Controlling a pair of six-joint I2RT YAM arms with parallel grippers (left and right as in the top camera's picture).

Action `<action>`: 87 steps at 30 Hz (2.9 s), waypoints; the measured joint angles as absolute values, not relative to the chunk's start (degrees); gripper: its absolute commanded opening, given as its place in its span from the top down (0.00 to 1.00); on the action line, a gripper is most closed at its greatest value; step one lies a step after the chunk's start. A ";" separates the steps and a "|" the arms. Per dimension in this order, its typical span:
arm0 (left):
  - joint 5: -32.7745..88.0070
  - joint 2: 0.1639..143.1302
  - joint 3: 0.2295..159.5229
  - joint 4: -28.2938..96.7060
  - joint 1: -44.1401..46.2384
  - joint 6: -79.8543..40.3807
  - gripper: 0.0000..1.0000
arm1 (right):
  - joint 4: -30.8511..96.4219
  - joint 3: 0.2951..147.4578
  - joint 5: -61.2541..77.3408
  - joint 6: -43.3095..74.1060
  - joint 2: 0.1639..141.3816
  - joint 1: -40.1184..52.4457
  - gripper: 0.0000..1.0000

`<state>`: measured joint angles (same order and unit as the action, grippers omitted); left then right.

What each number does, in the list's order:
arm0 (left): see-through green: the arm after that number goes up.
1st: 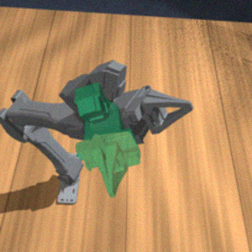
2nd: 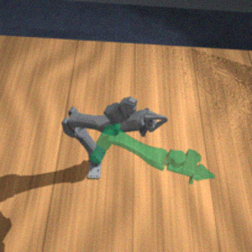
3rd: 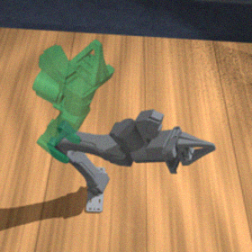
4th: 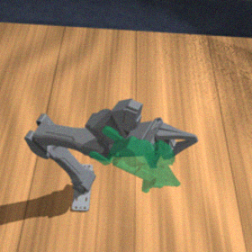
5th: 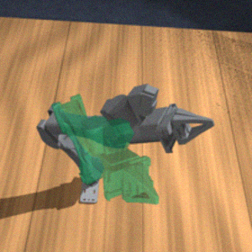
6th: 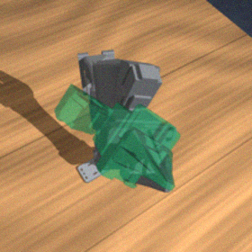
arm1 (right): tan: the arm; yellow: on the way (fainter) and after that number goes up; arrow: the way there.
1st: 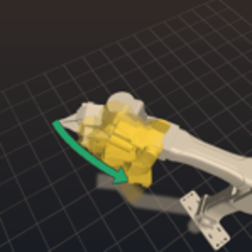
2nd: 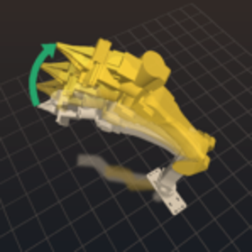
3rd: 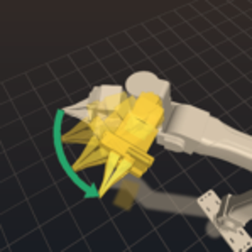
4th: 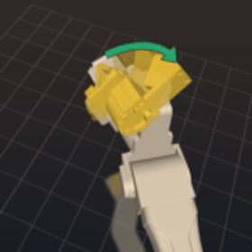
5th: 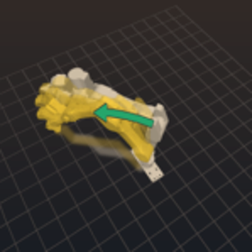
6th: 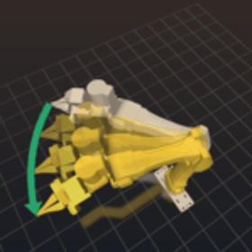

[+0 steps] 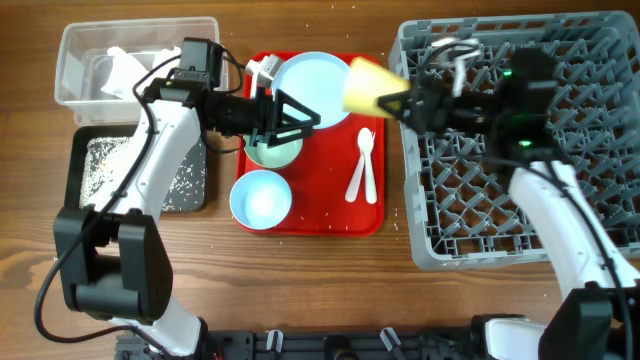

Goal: Sort waste into correct bins and load items into the dishwasher rack
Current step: 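Place the yellow cup into the dish rack with the right gripper, then reach the right gripper to the green bowl and grasp its rim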

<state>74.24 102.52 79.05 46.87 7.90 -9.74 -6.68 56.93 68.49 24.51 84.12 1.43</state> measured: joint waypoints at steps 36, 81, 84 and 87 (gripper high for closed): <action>36.45 102.52 79.07 49.25 7.88 -9.76 0.33 | 74.70 63.88 -1.45 25.28 77.69 11.97 0.56; 19.00 89.80 79.09 51.55 6.59 -9.72 0.20 | 39.03 80.95 14.39 23.31 91.77 25.87 0.26; 17.37 87.61 79.09 52.01 3.33 -9.72 0.12 | 35.40 80.95 14.55 25.10 95.31 28.32 0.32; 16.38 87.13 79.13 52.71 -0.75 -9.76 0.03 | 32.05 80.95 14.37 27.03 98.65 30.46 0.37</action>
<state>16.38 87.13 79.13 52.71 -0.75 -9.76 32.05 80.95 14.37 27.03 98.65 30.46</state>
